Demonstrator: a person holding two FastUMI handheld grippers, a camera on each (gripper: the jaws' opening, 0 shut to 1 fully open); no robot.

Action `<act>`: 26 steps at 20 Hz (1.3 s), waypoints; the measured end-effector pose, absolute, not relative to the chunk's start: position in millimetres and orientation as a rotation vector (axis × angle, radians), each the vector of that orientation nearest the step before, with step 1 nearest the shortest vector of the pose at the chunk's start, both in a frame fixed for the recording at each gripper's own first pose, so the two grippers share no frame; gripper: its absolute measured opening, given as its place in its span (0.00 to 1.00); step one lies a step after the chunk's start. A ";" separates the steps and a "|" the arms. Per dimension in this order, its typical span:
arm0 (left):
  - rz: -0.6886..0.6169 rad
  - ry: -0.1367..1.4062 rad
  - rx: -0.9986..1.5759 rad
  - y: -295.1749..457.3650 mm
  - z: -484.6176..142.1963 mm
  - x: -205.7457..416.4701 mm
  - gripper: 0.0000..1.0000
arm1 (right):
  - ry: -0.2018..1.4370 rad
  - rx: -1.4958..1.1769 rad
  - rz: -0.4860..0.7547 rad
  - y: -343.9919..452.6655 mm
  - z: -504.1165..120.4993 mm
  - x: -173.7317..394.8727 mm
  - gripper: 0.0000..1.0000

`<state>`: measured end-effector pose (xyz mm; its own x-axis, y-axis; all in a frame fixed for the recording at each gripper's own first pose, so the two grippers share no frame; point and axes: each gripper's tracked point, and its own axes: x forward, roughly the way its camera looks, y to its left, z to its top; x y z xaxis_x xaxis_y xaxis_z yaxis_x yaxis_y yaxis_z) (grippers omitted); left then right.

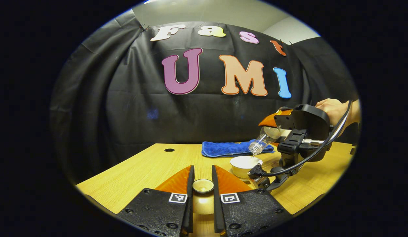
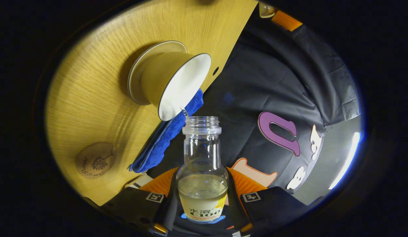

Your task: Open the teacup lid with one hand, grasp the water bottle and pour water into the teacup with the other hand; after pouring, place the water bottle on the coaster and then close the teacup lid.

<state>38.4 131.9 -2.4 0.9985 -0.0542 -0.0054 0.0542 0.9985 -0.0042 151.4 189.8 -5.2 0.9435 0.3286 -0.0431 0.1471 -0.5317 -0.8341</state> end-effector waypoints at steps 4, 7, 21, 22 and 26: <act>-0.054 0.006 -0.004 132.2 -3.1 38.7 0.22 | -0.332 -2.134 0.239 189.0 -6.4 152.6 0.69; -0.056 0.005 -0.004 131.8 -2.3 38.3 0.22 | -0.309 -2.112 0.245 186.5 -8.8 152.5 0.70; -0.057 0.005 -0.004 131.8 -2.3 38.6 0.22 | 0.040 -1.120 0.353 153.6 -12.3 146.8 0.68; -0.057 0.005 -0.004 131.7 -2.9 38.7 0.22 | 0.058 -0.966 0.348 149.6 -7.9 145.8 0.68; -0.054 0.005 -0.004 131.9 -3.2 38.9 0.22 | 0.091 -0.408 0.292 136.1 -16.6 167.7 0.69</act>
